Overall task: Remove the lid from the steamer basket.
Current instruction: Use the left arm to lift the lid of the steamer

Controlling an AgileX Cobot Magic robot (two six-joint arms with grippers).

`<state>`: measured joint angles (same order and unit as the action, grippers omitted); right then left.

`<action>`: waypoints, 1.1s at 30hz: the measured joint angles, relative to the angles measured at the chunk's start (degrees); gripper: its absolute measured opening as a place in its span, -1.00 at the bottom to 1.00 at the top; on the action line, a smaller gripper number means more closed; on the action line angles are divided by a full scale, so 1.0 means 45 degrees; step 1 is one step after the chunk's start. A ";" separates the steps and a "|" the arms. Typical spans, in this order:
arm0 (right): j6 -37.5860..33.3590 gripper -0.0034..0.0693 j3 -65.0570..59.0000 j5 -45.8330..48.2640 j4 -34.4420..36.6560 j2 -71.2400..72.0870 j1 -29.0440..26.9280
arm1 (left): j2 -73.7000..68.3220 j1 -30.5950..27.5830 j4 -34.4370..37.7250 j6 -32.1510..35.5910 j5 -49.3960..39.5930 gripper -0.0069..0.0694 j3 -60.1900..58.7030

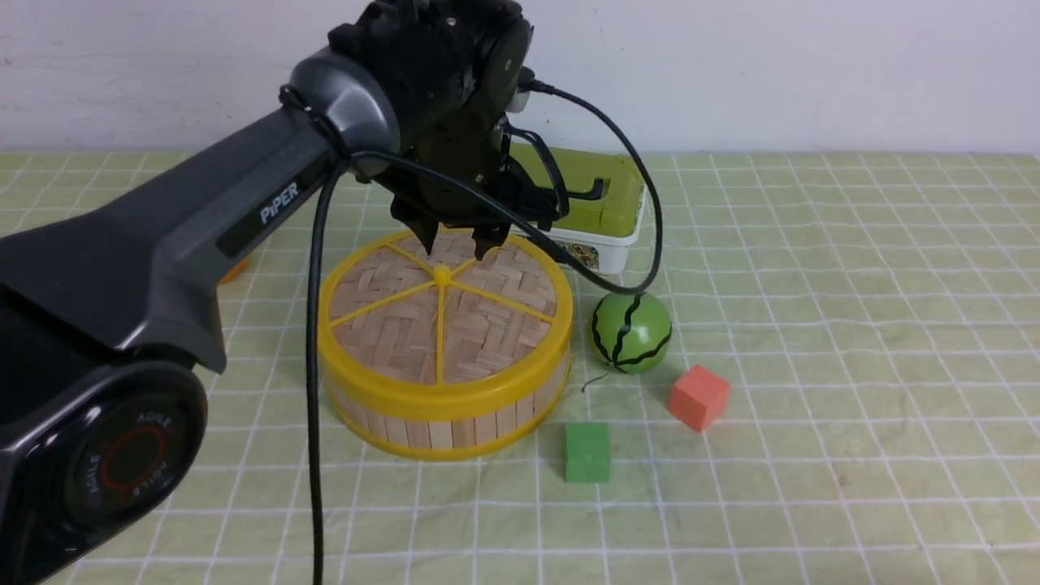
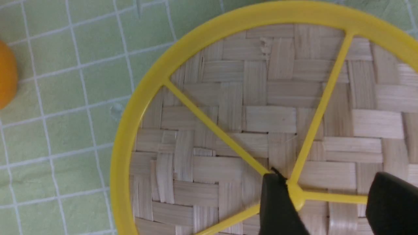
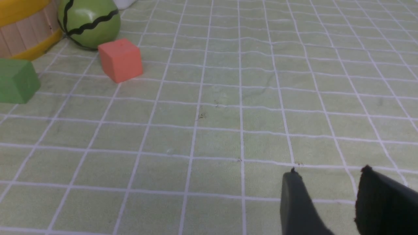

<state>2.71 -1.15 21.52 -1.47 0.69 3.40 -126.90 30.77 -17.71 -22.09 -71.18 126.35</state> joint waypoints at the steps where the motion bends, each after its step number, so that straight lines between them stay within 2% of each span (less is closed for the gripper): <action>1: 0.0000 -0.24 0.0000 0.0000 0.0000 0.0000 0.0000 | 0.0000 0.0000 -0.0031 0.0000 0.0000 0.14 -0.0032; 9: 0.0000 -0.24 0.0000 0.0000 0.0000 0.0000 0.0000 | 0.0000 -0.0344 -0.0213 -0.0003 0.0002 0.12 -0.0532; 17: 0.0000 -0.24 0.0000 0.0000 0.0000 0.0000 0.0000 | 0.0000 -0.0731 0.1257 -0.0006 0.0015 0.12 -0.0532; 23: 0.0000 -0.24 0.0000 0.0000 0.0000 0.0000 0.0000 | 0.0000 -0.0731 0.1399 -0.0006 0.0015 0.08 -0.0532; 26: 0.0000 -0.24 0.0000 0.0000 0.0000 0.0000 0.0000 | 0.0000 -0.0731 0.1345 -0.0006 0.0015 -0.08 -0.0532; 29: 0.0000 -0.24 0.0000 0.0000 0.0000 0.0000 0.0000 | 0.0000 -0.0731 0.1350 -0.0006 0.0015 -0.38 -0.0532; 33: 0.0000 -0.24 0.0000 0.0000 0.0000 0.0000 0.0000 | 0.0000 -0.0731 0.1333 -0.0006 -0.0004 -0.62 -0.0532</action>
<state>2.71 -1.15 21.52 -1.47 0.69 3.40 -126.90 27.48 -11.71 -22.11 -71.20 123.95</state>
